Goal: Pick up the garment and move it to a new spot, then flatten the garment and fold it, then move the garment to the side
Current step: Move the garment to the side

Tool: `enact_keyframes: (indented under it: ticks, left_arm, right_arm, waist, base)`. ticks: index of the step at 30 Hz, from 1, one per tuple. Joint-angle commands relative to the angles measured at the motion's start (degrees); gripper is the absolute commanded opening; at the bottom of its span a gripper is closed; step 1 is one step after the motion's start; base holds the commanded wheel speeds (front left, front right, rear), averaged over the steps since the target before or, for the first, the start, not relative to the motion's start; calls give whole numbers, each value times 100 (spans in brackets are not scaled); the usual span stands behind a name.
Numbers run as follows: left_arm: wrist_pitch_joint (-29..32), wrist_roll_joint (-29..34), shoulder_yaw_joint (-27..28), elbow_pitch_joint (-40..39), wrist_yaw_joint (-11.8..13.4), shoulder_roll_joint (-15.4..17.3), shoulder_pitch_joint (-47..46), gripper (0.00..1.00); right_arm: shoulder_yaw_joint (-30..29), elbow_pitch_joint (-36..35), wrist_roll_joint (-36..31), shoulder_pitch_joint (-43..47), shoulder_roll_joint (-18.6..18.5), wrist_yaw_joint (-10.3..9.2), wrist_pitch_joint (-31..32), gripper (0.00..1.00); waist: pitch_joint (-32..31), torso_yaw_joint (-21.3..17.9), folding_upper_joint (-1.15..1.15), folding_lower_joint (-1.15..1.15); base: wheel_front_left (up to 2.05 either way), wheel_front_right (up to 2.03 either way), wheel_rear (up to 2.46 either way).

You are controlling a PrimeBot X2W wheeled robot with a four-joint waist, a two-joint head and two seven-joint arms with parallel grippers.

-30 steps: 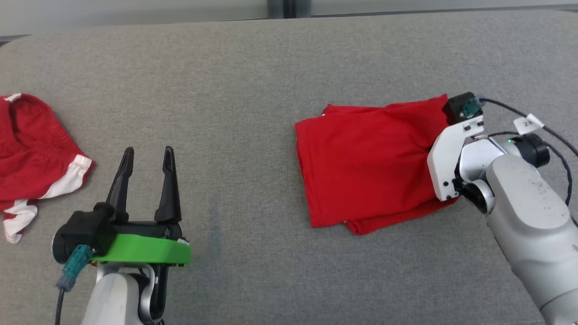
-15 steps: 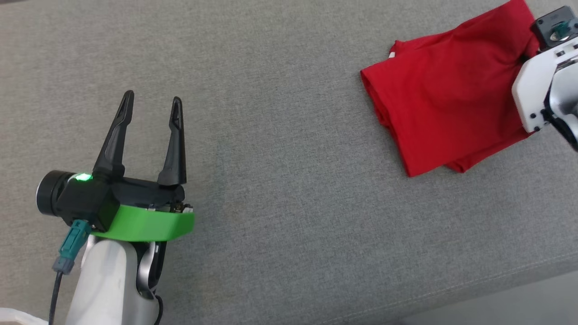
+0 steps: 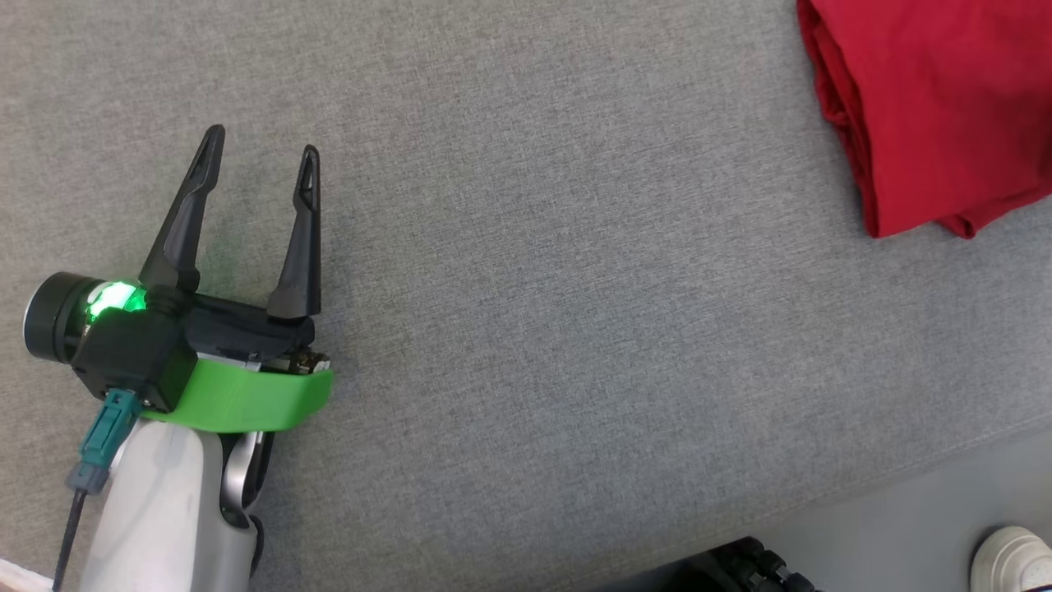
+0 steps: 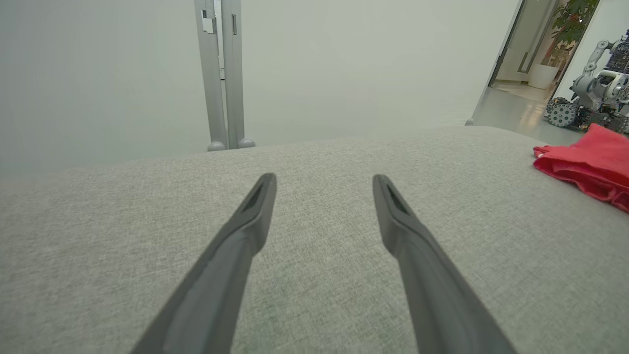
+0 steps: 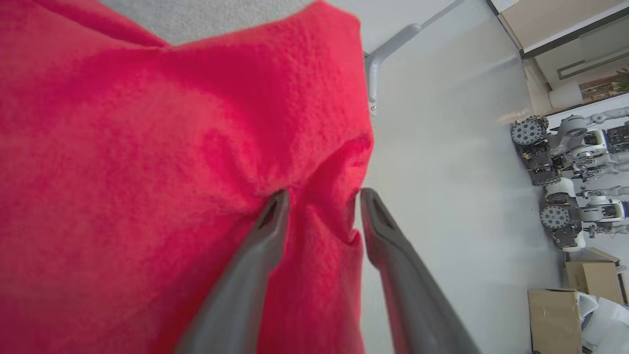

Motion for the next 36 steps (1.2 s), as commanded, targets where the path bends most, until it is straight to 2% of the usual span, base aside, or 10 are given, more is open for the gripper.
enact_keyframes:
  ticks: [1, 4, 8, 16, 19, 26, 36]
  left_arm:
    - [-1, -1, 36, -27, -14, 13, -88, 100]
    - [-1, -33, 108, -22, -14, -66, -68, 100]
    - [-1, -104, 260, 50, -14, -208, 63, 100]
    - [-1, -202, 671, 433, -14, -444, 513, 100]
    - [0, -227, 834, 614, -14, -485, 719, 100]
    - [0, -249, 1145, 1019, -14, -594, 1200, 100]
    - [-1, -204, 1191, 1465, -15, -644, 1540, 100]
  right_arm:
    - [-144, 55, -106, -111, 35, -12, -148, 100]
    - [-338, 149, -364, -92, 148, -12, -380, 100]
    - [-687, 128, -357, 29, 334, -12, -769, 100]
    - [-933, -356, 29, 776, 1106, -11, -1651, 100]
    - [-1027, -656, 382, 1168, 1422, -11, -1880, 100]
    - [-793, -1549, 846, 2344, 2090, -11, -2052, 100]
    - [-684, -2250, 751, 3694, 2595, -11, -2082, 100]
  waist:
    - [77, 69, 0, -1]
    - [-36, 170, 0, -1]
    - [-359, 342, 0, -1]
    - [-1410, 647, 0, -1]
    - [-1783, 699, 0, -1]
    - [-2572, 768, 0, -1]
    - [-3259, 882, 0, -1]
  base:
    - [0, 0, 0]
    - [0, 0, 0]
    - [0, 0, 0]
    - [0, 0, 0]
    - [0, 0, 0]
    - [0, 0, 0]
    - [0, 0, 0]
